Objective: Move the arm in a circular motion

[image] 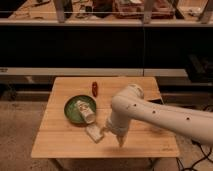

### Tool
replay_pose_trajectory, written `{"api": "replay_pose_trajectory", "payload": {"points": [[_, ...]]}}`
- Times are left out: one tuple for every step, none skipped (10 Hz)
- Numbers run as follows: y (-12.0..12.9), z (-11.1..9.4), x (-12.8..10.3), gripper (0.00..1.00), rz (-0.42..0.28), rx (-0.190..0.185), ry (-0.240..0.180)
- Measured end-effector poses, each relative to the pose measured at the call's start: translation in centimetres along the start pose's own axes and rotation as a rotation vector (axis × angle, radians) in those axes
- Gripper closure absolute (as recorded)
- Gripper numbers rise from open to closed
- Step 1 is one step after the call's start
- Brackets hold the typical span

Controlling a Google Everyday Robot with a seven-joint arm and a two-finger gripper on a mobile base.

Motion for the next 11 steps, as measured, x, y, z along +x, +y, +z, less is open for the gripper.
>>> {"api": "replay_pose_trajectory", "payload": {"points": [[1.7, -0.1, 0.7, 0.35, 0.018, 0.008, 0.014], [2.8, -0.5, 1.8, 0.35, 0.042, 0.016, 0.029], [4.0, -1.5, 4.0, 0.35, 0.086, 0.031, 0.06], [5.4, -3.2, 7.2, 0.35, 0.15, 0.051, 0.104], [6.5, -5.0, 10.2, 0.35, 0.214, 0.07, 0.144], [7.7, -7.4, 14.2, 0.35, 0.292, 0.089, 0.198], [8.7, -10.1, 18.5, 0.35, 0.388, 0.108, 0.254], [9.3, -12.3, 22.7, 0.35, 0.486, 0.111, 0.308], [9.3, -13.2, 24.7, 0.35, 0.534, 0.11, 0.333], [9.5, -14.2, 26.4, 0.35, 0.579, 0.111, 0.356], [9.9, -14.8, 27.6, 0.35, 0.611, 0.106, 0.375]]}}
